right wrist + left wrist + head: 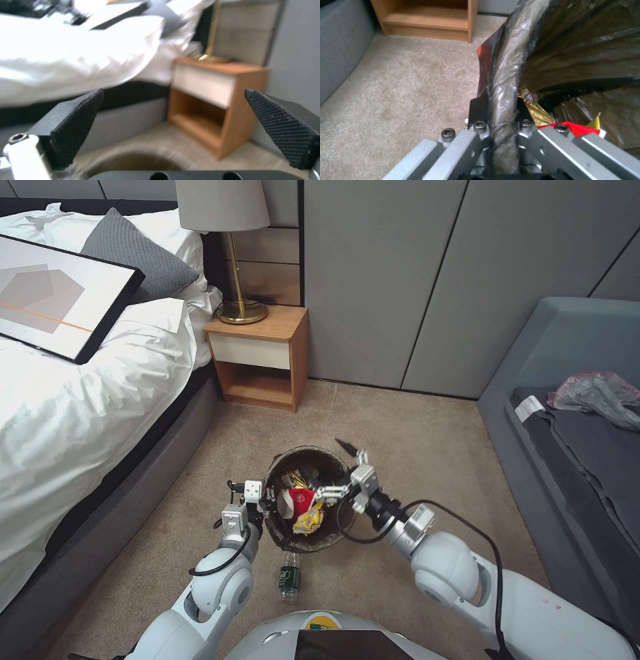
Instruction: Pick up the trash bin, then pick up the garbage from the floor and place it into the trash bin.
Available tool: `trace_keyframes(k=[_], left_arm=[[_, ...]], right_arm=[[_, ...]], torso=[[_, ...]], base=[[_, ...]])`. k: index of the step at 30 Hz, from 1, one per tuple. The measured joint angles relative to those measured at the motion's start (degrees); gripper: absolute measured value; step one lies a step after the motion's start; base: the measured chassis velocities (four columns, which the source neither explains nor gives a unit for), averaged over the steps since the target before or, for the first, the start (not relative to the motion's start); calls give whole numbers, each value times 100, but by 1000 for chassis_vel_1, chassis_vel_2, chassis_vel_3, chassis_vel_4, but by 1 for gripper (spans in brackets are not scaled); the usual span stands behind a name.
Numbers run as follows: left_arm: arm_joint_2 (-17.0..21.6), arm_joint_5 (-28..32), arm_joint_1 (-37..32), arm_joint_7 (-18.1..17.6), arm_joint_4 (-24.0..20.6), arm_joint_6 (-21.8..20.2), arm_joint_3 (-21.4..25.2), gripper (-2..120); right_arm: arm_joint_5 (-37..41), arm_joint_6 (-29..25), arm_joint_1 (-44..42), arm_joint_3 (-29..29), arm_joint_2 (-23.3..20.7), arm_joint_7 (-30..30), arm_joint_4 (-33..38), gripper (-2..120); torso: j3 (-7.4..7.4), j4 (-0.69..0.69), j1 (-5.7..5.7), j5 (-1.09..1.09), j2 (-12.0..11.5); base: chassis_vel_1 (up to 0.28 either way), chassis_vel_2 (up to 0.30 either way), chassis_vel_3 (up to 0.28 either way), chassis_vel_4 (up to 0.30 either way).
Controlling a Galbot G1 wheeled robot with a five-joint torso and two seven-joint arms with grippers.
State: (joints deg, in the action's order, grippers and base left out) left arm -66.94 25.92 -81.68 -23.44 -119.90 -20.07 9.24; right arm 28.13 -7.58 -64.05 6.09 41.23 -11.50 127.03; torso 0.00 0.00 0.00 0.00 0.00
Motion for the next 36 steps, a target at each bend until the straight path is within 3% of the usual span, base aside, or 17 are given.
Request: trace_keyframes(k=[5,8,10,11,17,25,36], left_arm=[[-7,-5,-6,4,1,4,-1,0],[-11,-10,-22,9,1,8,2,0],[-11,-12,-25,10,0,9,3,0],[-9,-15,-38,14,-1,13,16,0],[10,-19,-30,16,-1,26,42,0],[17,-20,-16,18,8,29,57,0],[30,-24,-35,19,10,42,77,0]], right_arm=[[175,200,0,-604,116,-465,141,100],[269,480,-193,-1340,239,-754,181,100],[272,510,-233,-1438,256,-773,186,100],[281,670,-541,-1962,359,-831,206,100],[70,849,-1094,-2704,691,-942,94,100],[-515,861,-1635,-3134,1196,-1031,-335,100],[-1536,284,-2519,-3300,1887,-1013,-851,100]], torso=[[0,1,0,0,0],[0,0,0,1,0],[0,1,0,0,0],[0,0,0,0,0],[0,-1,0,0,0],[0,0,0,0,0],[0,0,0,0,0]], base=[[0,0,0,0],[0,0,0,0],[0,0,0,0],[0,0,0,0],[0,0,0,0],[0,0,0,0],[0,0,0,0]])
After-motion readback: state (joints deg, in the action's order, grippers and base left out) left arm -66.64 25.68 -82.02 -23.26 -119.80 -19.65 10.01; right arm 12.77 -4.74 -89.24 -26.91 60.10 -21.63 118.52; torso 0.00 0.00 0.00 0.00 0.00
